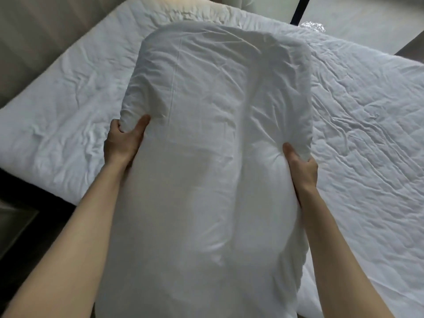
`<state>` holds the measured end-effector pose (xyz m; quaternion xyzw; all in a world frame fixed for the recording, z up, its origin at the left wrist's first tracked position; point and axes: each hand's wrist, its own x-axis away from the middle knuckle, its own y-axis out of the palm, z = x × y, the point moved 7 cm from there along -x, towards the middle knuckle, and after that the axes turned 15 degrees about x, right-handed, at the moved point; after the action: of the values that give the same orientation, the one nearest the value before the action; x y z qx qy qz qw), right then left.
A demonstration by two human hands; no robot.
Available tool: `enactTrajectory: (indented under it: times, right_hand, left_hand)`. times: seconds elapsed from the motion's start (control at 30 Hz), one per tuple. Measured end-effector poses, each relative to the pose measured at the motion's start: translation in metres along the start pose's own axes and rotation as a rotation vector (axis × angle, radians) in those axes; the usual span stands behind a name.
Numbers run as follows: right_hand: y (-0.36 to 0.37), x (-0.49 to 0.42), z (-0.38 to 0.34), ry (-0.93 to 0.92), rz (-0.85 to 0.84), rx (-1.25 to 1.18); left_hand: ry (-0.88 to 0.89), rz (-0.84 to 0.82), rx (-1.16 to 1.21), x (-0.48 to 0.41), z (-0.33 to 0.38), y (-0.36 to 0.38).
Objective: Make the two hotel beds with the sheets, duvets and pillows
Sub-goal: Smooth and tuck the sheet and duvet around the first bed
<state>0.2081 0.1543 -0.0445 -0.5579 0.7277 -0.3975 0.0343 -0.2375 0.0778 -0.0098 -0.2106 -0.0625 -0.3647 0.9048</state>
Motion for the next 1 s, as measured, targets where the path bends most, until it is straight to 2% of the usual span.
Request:
enactTrajectory:
  times: [0.3,0.53,0.73,1.0]
  right_hand:
    - [0.113,0.118,-0.112,-0.163,-0.062,0.064]
    - [0.206,0.207,-0.21,-0.227,-0.024,-0.074]
    - [0.232,0.238,-0.292,-0.264,0.016,-0.136]
    - [0.255,0.223,-0.393,-0.29,0.048,-0.198]
  left_hand:
    - [0.048,0.157,0.097,-0.045,-0.008,-0.192]
    - [0.162,0.201,0.143,-0.126,0.038,-0.324]
    - [0.283,0.227,0.134,-0.176,0.102,-0.373]
    - [0.361,0.179,0.105,-0.275,0.193,-0.383]
